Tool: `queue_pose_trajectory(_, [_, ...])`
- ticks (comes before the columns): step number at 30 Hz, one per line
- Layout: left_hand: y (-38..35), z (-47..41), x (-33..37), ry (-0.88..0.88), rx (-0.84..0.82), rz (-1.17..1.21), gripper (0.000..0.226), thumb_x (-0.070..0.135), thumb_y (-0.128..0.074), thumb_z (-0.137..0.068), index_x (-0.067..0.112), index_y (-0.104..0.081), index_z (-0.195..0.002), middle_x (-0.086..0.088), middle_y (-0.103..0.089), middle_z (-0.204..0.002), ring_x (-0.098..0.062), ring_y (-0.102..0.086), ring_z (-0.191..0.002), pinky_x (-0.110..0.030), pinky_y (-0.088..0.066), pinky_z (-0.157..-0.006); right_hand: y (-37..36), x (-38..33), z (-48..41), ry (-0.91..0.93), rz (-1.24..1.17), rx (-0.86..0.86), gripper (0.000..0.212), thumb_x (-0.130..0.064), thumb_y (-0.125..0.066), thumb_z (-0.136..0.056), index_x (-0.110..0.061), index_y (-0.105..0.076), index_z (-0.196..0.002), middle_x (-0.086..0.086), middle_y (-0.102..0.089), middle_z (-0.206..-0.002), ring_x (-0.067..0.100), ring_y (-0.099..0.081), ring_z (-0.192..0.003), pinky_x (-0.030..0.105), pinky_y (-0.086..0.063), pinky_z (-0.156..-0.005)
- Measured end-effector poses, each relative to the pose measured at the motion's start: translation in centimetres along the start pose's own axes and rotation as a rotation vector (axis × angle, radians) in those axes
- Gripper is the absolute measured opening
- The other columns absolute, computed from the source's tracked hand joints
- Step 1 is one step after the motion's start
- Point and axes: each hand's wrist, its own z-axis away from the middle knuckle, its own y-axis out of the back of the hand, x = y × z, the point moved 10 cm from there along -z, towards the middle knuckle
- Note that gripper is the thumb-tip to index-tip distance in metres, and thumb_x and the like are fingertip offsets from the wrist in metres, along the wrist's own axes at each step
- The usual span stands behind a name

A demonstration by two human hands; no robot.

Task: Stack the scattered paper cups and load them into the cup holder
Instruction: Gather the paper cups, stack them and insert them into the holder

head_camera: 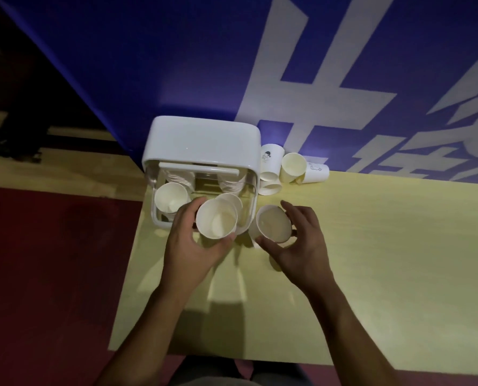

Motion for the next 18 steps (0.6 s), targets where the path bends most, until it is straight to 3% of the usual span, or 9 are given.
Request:
queue_pose_trajectory(2, [0.4, -1.4, 0.3, -0.041, 0.005, -0.028, 0.075, 0.043, -0.089, -0.071, 0.027, -0.053, -0.134, 0.018, -0.056, -0.131, 0.004, -0.05, -0.121, -0.011, -0.044, -0.092, -0.4, -0.6, -0.4, -0.004, -0.005, 0.022, 0.081, -0.041, -0.092, -0.069, -0.016, -0.058, -0.139, -0.008, -0.051, -0.123, 0.004, -0.055, -0.113, 0.039, -0.057, -0.088])
queue_pose_trajectory(6, [-0.1, -3.7, -0.6, -0.048, -0.015, -0.042, 0.077, 0.04, -0.091, -0.073, 0.024, -0.052, -0.138, 0.011, -0.057, -0.134, -0.008, -0.054, -0.124, -0.033, -0.055, -0.094, -0.5, -1.3, -1.2, 0.005, 0.008, 0.06, 0.077, -0.035, -0.094, -0.069, -0.014, -0.061, -0.135, -0.005, -0.053, -0.122, 0.002, -0.055, -0.113, 0.037, -0.057, -0.087])
queue_pose_trajectory(9, [-1.2, -4.9, -1.5, -0.059, -0.06, -0.088, 0.079, 0.042, -0.089, -0.074, 0.025, -0.05, -0.141, 0.008, -0.056, -0.137, -0.012, -0.054, -0.125, -0.041, -0.056, -0.092, -0.4, -1.4, -1.9, 0.002, 0.006, 0.083, 0.075, -0.031, -0.094, -0.069, -0.013, -0.061, -0.134, -0.003, -0.054, -0.121, 0.006, -0.056, -0.112, 0.037, -0.058, -0.085])
queue_pose_trajectory(18, [-5.1, -6.0, -5.7, 0.011, -0.242, -0.315, 0.077, 0.052, -0.083, -0.075, 0.034, -0.047, -0.142, 0.007, -0.062, -0.135, -0.018, -0.057, -0.119, -0.03, -0.049, -0.09, -1.1, -1.3, -3.1, -0.011, 0.013, 0.095, 0.074, -0.034, -0.093, -0.07, -0.014, -0.062, -0.133, -0.004, -0.054, -0.121, 0.007, -0.057, -0.111, 0.04, -0.058, -0.085])
